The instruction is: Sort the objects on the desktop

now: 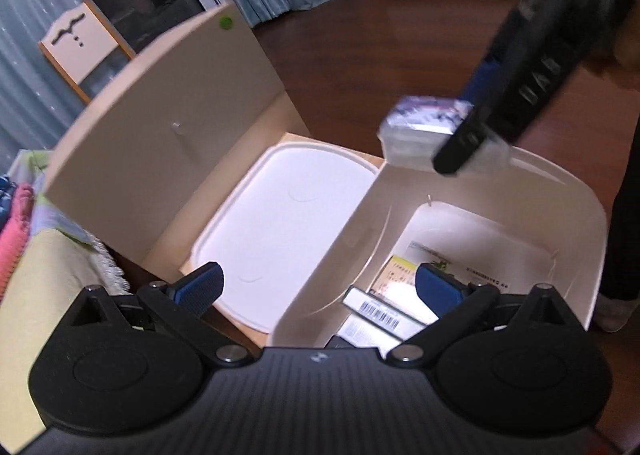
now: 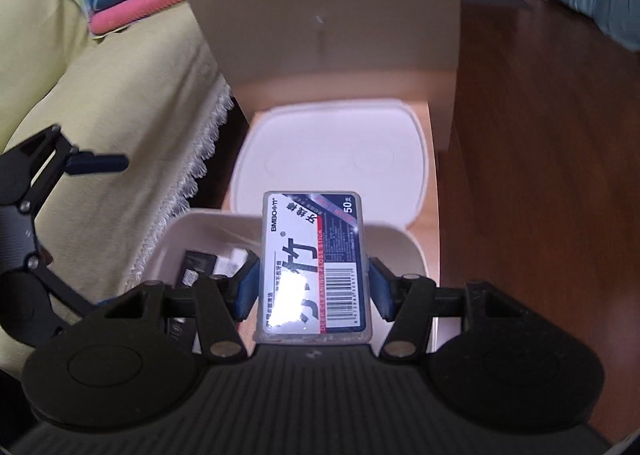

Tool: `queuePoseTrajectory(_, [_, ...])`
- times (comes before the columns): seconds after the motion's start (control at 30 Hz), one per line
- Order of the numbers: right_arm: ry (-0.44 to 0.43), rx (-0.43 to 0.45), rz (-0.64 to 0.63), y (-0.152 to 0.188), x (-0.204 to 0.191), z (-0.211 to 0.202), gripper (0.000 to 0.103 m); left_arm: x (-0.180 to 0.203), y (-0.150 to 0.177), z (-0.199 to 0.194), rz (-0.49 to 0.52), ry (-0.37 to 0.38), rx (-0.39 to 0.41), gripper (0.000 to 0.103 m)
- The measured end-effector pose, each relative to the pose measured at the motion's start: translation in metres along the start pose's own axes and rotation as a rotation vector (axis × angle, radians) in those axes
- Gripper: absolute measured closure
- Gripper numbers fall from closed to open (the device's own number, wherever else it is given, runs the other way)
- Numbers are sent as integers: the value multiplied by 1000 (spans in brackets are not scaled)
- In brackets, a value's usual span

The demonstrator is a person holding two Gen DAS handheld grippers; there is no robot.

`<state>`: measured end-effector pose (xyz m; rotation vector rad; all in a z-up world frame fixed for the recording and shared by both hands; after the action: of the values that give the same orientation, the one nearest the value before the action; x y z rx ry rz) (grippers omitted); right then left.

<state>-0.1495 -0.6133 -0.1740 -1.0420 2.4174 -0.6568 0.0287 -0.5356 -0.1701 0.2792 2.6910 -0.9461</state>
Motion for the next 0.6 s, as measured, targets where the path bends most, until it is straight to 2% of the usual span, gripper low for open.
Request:
queuePoseTrajectory(0.13, [-8,-44,17,24,9,13,50,19,-8,26,64,42,0,0])
queuePoseTrajectory(0.27, [19,-75,-1,29,11,29,50,30,-14,44,118,82,14,0])
queuePoseTrajectory(0.37, [44,-102,-17,34,9,39,50,35,-14,50,132,93,13,0])
queuePoseTrajectory(0.6, [37,-157,-41,48,-5,59,50,37,-12,57,162,91,13,0])
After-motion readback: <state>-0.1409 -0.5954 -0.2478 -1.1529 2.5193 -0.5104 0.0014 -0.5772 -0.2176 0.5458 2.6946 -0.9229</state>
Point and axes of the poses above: each gripper's, at about its wrist camera, not at the fingertips, and z roughly the way its jaws point, x to its right, y to its underside, the point moved 10 cm from there along z, roughly the way its jaws point, and after that the axes turned 6 degrees about -z, right-handed, at the moved point
